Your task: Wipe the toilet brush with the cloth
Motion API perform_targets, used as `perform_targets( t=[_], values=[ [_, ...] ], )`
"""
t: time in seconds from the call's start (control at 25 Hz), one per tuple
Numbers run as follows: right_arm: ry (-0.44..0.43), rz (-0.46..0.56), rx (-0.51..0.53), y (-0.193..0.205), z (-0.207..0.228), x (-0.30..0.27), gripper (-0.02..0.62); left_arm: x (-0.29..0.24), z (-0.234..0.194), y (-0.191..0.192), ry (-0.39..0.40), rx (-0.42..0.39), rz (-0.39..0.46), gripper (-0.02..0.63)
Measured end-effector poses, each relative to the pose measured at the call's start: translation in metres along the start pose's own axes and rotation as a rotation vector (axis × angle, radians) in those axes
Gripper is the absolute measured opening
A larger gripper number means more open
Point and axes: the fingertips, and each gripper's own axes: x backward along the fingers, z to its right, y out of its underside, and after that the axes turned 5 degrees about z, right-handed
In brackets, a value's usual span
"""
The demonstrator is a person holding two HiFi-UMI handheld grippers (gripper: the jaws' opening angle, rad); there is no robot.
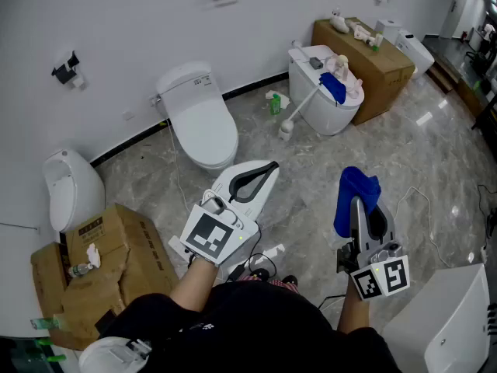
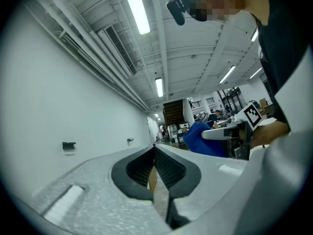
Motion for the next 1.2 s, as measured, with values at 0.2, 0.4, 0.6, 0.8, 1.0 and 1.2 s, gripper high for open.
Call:
perform_targets(
  t=[0.2, 0.4, 0.6, 0.8, 1.0, 1.2],
  values=[
    [-0.002, -0.005, 0.0, 0.001, 0.001, -0.001, 0.063, -0.002, -0.001, 0.001, 0.001, 0.008, 0.001, 0.005],
    [-0.008, 0.01, -0.028, 0.001, 0.007, 0.0, 0.064, -0.007, 0.002, 0.002, -0.003, 0.007, 0.008, 0.005],
    [-0.014, 0.023, -0.042, -0.001, 0.018, 0.004, 0.064, -0.019, 0.01, 0.005, 0.001, 0.003, -0.001, 0.005],
    [-0.035, 0.035, -0.054, -0.005, 0.029, 0.009, 0.064, -0.033, 0.022, 0.005, 0.003, 0.005, 0.0, 0.005],
    [-0.054, 0.038, -0.06, -0.01, 0.046, 0.02, 0.064, -0.05, 0.038, 0.004, -0.003, 0.005, 0.006, 0.005],
    [-0.069, 0.039, -0.059, -0.016, 0.062, 0.033, 0.064, -0.062, 0.059, 0.006, -0.016, -0.007, 0.001, 0.005]
  ],
)
